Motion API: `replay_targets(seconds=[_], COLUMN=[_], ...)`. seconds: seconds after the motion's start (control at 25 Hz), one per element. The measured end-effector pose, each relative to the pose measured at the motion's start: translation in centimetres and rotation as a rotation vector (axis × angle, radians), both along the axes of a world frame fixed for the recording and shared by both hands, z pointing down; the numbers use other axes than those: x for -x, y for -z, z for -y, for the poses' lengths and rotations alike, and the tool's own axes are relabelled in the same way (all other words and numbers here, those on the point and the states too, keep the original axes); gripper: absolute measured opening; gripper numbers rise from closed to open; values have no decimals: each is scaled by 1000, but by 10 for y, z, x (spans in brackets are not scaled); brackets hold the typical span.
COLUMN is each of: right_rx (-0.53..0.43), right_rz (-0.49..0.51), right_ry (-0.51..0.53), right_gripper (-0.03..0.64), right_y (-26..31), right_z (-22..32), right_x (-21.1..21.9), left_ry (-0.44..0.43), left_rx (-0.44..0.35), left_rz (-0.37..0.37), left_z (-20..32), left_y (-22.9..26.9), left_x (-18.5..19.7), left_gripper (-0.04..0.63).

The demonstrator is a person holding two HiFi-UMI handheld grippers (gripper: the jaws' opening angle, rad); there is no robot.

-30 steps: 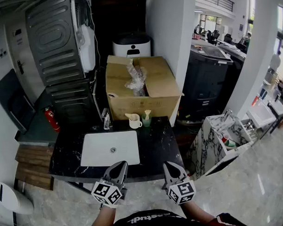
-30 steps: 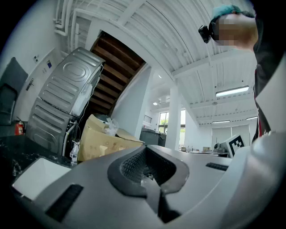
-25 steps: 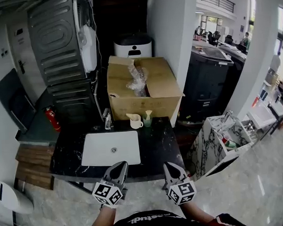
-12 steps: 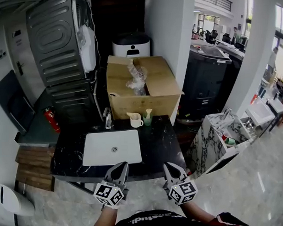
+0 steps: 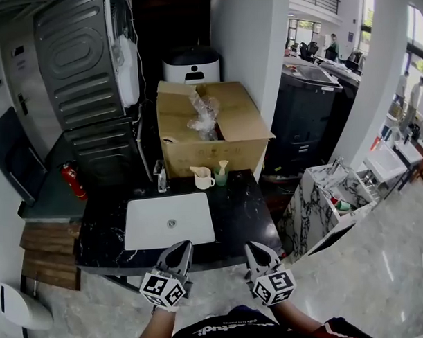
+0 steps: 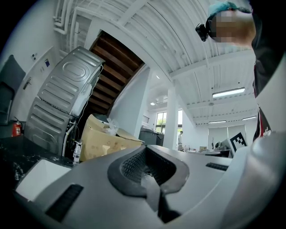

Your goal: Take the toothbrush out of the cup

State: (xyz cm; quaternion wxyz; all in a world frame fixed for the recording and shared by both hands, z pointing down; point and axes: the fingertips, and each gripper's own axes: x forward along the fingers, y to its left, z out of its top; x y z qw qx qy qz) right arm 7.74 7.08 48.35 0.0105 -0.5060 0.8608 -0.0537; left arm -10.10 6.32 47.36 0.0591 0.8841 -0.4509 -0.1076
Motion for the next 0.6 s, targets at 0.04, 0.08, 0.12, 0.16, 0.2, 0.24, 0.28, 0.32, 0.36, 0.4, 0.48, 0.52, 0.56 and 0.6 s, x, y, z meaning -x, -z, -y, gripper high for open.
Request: replay_targets(seconds=[0.04, 0.08, 0.12, 0.16, 0.2, 0.24, 0.28, 0.32, 0.36, 0.4, 0.48, 0.52, 0.56, 0.6], right_rx=[2, 4, 6, 10, 15, 21, 25, 27, 27, 24, 16, 11, 6, 2], right_rz=[-1, -1, -1, -2, -3, -4, -5, -7, -9, -13, -27, -33, -36, -36], right_ry=[-4, -7, -9, -9, -10, -10, -10, -9, -8, -6, 1, 7, 15, 24], right_gripper=[37, 35, 35, 37, 37, 37, 37, 37, 37, 37, 37, 37, 37, 37], right_y=[-1, -3, -3, -4, -5, -6, -8, -9, -10, -10, -12, -13, -14, -13], right_z=[0, 1, 2, 4, 5, 7, 11, 16, 23, 31, 51, 62, 73, 86], right_x=[2, 4, 6, 7, 8, 8, 8, 8, 7, 7, 6, 5, 4, 4], left_ry=[-7, -14, -18, -20, -19, -16, -13, -14, -18, -21, -20, -17, -13, -9], left_rx=[0, -1, -1, 2, 8, 15, 21, 22, 18, 14, 10, 10, 11, 11], left_rz=[0, 3, 5, 5, 1, -7, -14, -15, -11, -7, 1, 5, 9, 13], left_z=[1, 3, 5, 9, 12, 15, 18, 23, 30, 37, 55, 65, 77, 89], left_y=[-2, -3, -4, -4, -5, -6, -7, -7, -8, -9, -12, -13, -14, -15], left_x=[1, 2, 4, 5, 6, 7, 7, 7, 7, 5, 3, 1, -1, -3], left_gripper=[15, 14, 15, 14, 15, 15, 14, 14, 15, 14, 15, 15, 14, 14])
